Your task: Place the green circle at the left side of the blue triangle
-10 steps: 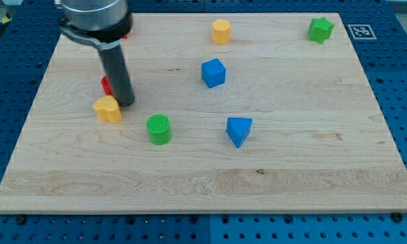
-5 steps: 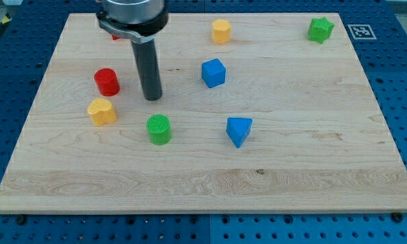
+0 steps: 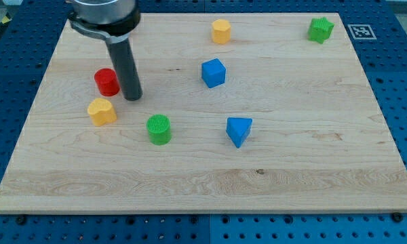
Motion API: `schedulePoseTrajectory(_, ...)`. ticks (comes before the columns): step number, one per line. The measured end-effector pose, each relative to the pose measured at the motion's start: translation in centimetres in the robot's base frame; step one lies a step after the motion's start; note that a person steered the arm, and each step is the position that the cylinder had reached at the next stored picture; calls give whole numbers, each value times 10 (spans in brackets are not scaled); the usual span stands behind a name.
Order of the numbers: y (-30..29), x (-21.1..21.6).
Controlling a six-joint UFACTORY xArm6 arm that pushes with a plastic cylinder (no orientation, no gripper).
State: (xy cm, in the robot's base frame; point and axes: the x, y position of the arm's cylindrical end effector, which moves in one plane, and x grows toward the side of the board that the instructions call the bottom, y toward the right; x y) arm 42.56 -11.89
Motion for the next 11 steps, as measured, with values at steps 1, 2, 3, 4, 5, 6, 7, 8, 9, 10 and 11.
schedulePoseTrajectory(1, 38, 0)
schedulePoseTrajectory(2, 57, 0)
schedulePoseTrajectory(3, 63, 1)
schedulePoseTrajectory(4, 66, 22)
schedulePoseTrajectory(5, 60, 62)
schedulePoseTrajectory(6, 29, 75)
schedulePoseTrajectory(7, 8, 75)
schedulePoseTrajectory(8, -6, 74)
schedulePoseTrajectory(9, -6, 93)
schedulePoseTrajectory(10, 1, 109)
schedulePoseTrajectory(11, -25, 109)
